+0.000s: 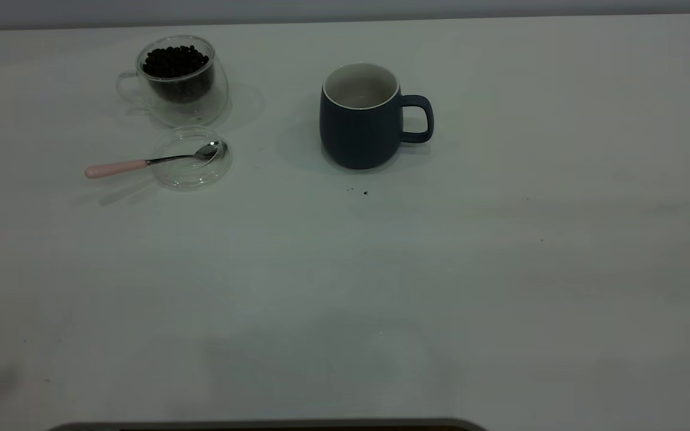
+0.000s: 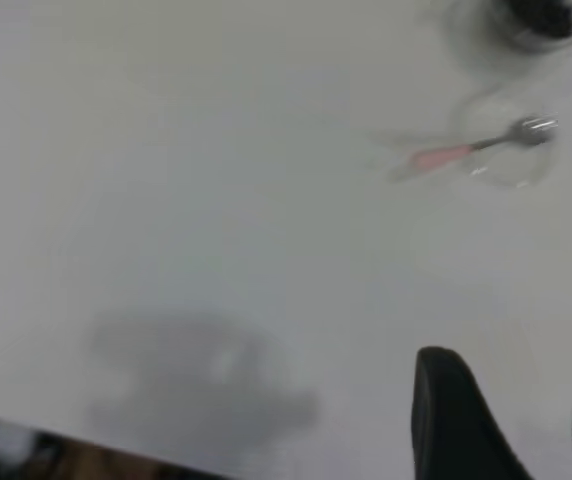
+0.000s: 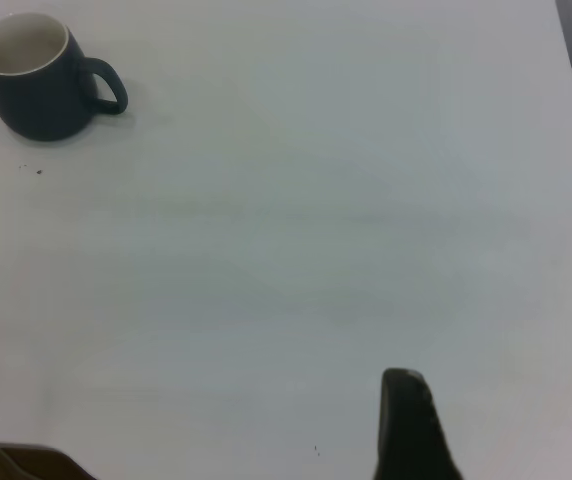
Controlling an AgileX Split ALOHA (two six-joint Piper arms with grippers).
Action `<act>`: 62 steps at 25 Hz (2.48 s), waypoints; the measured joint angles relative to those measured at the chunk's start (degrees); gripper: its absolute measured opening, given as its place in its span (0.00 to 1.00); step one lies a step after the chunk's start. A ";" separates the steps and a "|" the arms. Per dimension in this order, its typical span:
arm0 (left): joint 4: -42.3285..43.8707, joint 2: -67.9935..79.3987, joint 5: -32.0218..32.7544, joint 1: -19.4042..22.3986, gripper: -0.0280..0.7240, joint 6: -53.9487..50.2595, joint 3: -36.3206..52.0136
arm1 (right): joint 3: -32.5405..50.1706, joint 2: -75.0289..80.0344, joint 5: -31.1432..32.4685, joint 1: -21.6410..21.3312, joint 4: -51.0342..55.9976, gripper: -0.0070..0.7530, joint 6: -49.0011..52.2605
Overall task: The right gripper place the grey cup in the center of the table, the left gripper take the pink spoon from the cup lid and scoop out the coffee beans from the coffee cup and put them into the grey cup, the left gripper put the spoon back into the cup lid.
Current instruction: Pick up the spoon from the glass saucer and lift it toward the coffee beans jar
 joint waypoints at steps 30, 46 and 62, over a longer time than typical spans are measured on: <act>-76.13 70.55 -2.79 31.75 0.54 89.73 -13.62 | 0.00 0.00 0.06 0.00 0.04 0.64 0.00; -90.14 81.91 -2.66 31.75 0.81 101.26 -15.14 | 0.00 0.00 0.06 0.00 0.04 0.64 0.00; -98.68 85.13 -1.64 22.26 0.81 109.56 -15.66 | 0.00 -0.05 0.12 0.00 0.04 0.64 0.00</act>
